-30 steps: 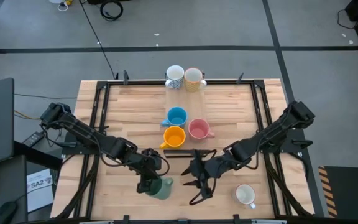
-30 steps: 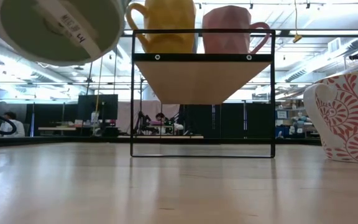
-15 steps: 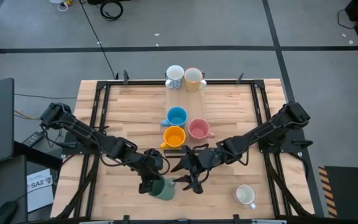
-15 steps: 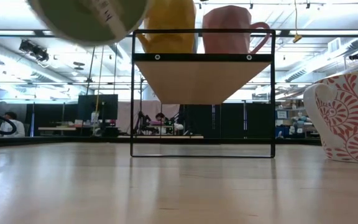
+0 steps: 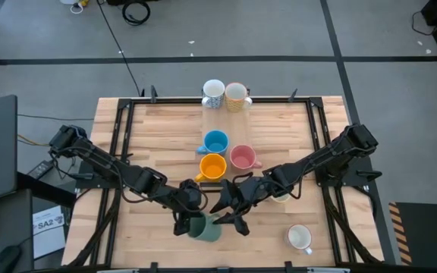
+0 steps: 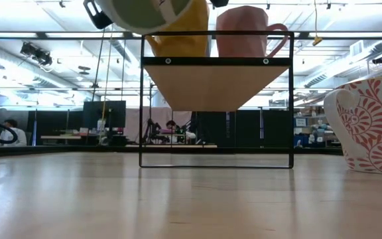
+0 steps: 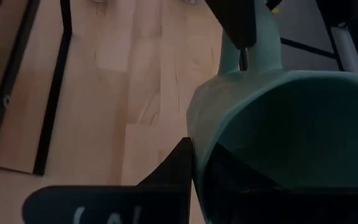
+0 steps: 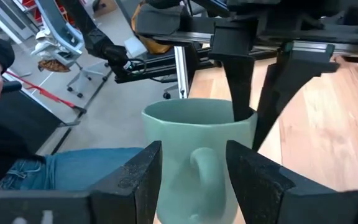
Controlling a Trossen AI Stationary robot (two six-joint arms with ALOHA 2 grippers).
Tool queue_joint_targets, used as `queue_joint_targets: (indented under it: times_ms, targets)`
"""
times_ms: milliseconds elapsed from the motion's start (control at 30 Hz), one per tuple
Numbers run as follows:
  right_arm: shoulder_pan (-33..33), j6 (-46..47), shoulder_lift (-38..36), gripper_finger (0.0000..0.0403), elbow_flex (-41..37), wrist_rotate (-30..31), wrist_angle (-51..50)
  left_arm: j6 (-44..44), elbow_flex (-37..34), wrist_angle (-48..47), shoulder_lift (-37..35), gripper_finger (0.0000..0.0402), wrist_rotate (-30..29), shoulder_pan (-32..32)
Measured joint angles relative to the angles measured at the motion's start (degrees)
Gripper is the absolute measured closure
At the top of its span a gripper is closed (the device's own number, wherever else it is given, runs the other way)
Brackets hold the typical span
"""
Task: Place coffee mugs
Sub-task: Put the green mug on the shelf
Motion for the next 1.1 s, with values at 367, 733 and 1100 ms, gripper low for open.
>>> queue_joint_targets:
  times_ms: [367, 733, 1100]
  targets:
    - [0.1, 3.0, 0.0, 0.0219, 0.0, -1.4, -2.7, 0.1, 0.0, 1.0, 0.0, 0.0372, -2.8, 0.0]
    - [0.0, 3.0, 0.0, 0.0262, 0.0, -1.4, -2.9, 0.1, 0.0, 0.9, 0.0, 0.0372, -3.4, 0.0]
    - [0.0, 2.7, 0.0, 0.0341, 0.0, -1.4, -2.9, 0.4, 0.1, 1.1, 0.0, 0.0372, -3.4, 0.0]
